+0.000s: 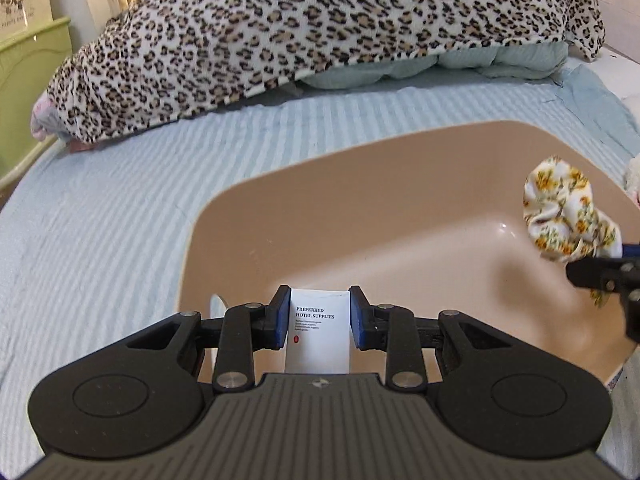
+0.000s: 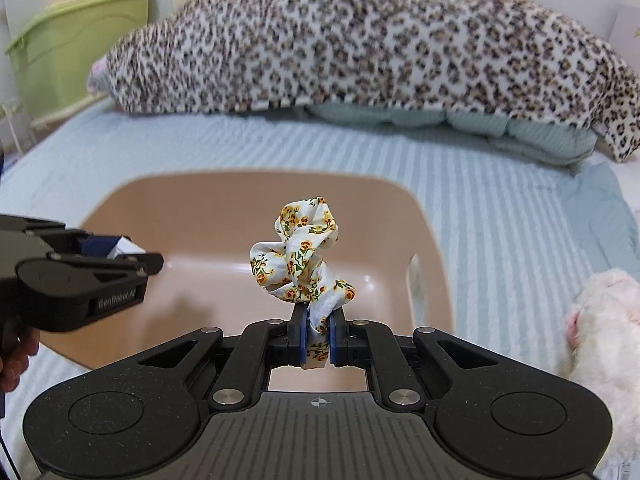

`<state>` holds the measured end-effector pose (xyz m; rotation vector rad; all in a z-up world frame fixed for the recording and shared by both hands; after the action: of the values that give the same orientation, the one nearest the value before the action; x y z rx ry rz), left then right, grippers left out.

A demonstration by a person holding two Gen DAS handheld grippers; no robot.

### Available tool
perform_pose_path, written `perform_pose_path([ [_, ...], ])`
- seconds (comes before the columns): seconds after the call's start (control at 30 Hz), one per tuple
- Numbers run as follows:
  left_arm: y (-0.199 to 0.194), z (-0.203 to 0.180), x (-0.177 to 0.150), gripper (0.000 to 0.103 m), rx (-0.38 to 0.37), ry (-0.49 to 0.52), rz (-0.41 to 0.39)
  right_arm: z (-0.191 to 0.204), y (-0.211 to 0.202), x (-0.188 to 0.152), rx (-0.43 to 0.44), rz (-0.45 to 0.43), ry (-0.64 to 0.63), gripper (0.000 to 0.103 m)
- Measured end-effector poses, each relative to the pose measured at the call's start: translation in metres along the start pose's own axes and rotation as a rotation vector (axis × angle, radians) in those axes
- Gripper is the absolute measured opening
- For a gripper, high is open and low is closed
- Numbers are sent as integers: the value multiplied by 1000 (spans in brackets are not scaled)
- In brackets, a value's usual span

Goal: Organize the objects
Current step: 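Lift both items over the basket and open both tools to drop them, then grasp the black box with the left tool while the right grasps the green herb bag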

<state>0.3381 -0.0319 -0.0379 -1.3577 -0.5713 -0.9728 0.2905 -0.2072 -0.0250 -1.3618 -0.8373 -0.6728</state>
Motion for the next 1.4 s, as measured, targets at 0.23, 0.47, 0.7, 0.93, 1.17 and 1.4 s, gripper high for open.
perform_pose_path([
  [0.23, -25, -3, 8, 60, -9, 3, -40, 3, -16, -1, 16, -11, 12, 36],
  [0.47, -70, 4, 15, 92, 8, -58, -93, 2, -73, 6, 15, -70, 3, 69],
  [0.7, -113, 4, -8, 94, -15, -76, -61, 2, -118, -13, 4, -59, -20, 80],
  [0.93, -139, -4, -46, 94, -27, -82, 9, 3, -131, -52, 0, 22, -38, 82],
  [1.17, -144, -25, -84, 94, -58, -54, 90, 4, -135, -87, -12, 77, -47, 86],
  [1.4, -135, -43, -111, 94, -103, -74, 164, 3, -128, -113, -33, 112, -51, 86],
])
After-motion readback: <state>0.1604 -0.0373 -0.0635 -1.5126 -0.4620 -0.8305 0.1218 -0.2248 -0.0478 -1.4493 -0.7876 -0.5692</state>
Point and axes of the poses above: each gripper's, at about its wrist camera, not at the fingertips, and y roughly the way its jaws point, z to its left, x to its top, the point moved 4 cm from there along y, roughly the way its jaws point, and after that the axes turned 13 degrees about -z, right-handed, at the moved point
